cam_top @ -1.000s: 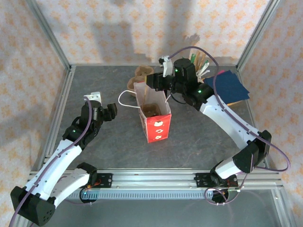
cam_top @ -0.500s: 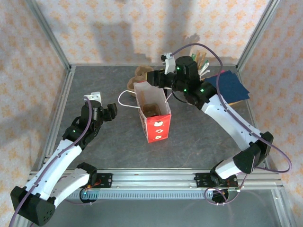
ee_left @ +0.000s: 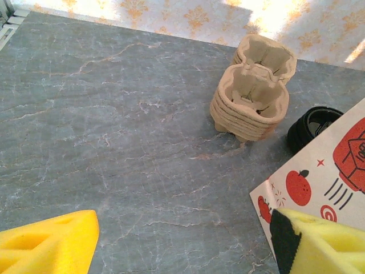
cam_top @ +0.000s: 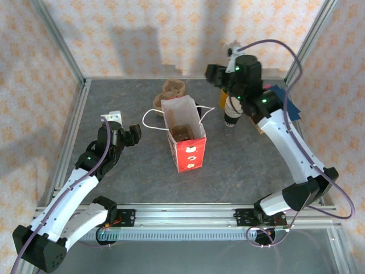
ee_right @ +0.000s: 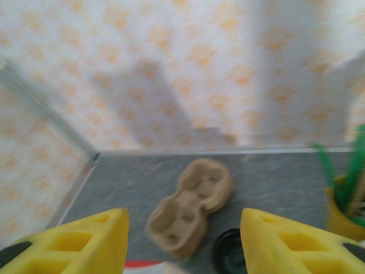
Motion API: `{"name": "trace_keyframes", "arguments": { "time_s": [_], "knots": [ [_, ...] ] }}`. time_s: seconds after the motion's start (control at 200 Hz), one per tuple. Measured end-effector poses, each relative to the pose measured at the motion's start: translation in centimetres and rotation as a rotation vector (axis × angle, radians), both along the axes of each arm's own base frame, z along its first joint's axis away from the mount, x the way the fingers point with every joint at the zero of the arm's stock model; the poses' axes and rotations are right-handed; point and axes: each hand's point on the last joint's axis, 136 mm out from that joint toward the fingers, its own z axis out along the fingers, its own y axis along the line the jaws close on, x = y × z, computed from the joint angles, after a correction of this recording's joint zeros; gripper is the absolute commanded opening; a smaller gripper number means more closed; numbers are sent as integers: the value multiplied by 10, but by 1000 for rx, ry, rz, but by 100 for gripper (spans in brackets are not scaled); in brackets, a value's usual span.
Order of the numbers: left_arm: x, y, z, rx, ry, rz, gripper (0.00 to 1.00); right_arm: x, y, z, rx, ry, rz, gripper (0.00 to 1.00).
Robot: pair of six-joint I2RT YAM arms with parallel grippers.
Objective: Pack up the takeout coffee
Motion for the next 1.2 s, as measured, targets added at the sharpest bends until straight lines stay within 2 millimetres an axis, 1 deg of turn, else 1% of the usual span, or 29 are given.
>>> {"name": "trace_keyframes", "arguments": {
  "time_s": [0.01, 0.025, 0.09, 0.165, 0.2, 0.24, 0.305, 0.385, 0.47, 0.531, 0.586, 0.696, 0.786, 0.866, 0.971, 1.076, 1.196],
  "knots": [
    [0, 0, 0, 0, 0, 0, 81, 2, -4, 0, 1, 0, -11, 54],
    [0, 0, 0, 0, 0, 0, 81, 5, -15, 1, 6, -1, -41, 56],
    [0, 0, 1, -1, -2, 0, 82, 15, -53, 2, 18, 0, -145, 60],
    [0, 0, 1, -2, -4, 0, 82, 22, -95, -2, 15, 6, -263, 63],
    [-1, 0, 1, -2, -5, 0, 82, 24, -113, -5, 13, 12, -314, 62],
    [-1, 0, 1, -2, -4, 0, 82, 25, -132, -10, 7, 20, -362, 59],
    [-1, 0, 1, -2, -4, 1, 84, 25, -160, -23, 4, 45, -434, 57],
    [-1, 0, 1, -1, -5, 1, 85, 25, -196, -41, 7, 87, -512, 57],
    [0, 1, 1, 2, -6, 6, 86, 24, -234, -64, 13, 146, -595, 60],
    [0, 2, 2, 3, -6, 7, 87, 24, -255, -80, 17, 186, -644, 63],
    [0, 2, 2, 3, -6, 8, 88, 24, -266, -96, 14, 219, -671, 64],
    [0, 2, 2, 4, -6, 10, 88, 25, -283, -142, 2, 325, -713, 66],
    [0, 2, 2, 4, -6, 10, 88, 30, -296, -174, -8, 400, -739, 66],
    [0, 2, 2, 4, -6, 10, 87, 37, -304, -202, -15, 465, -751, 67],
    [0, 2, 2, 5, -6, 9, 87, 46, -309, -237, -25, 546, -752, 67],
    [0, 2, 2, 5, -6, 9, 87, 59, -310, -263, -32, 605, -745, 67],
    [-1, 2, 2, 5, -7, 9, 87, 73, -311, -279, -29, 640, -729, 67]
  ]
}}
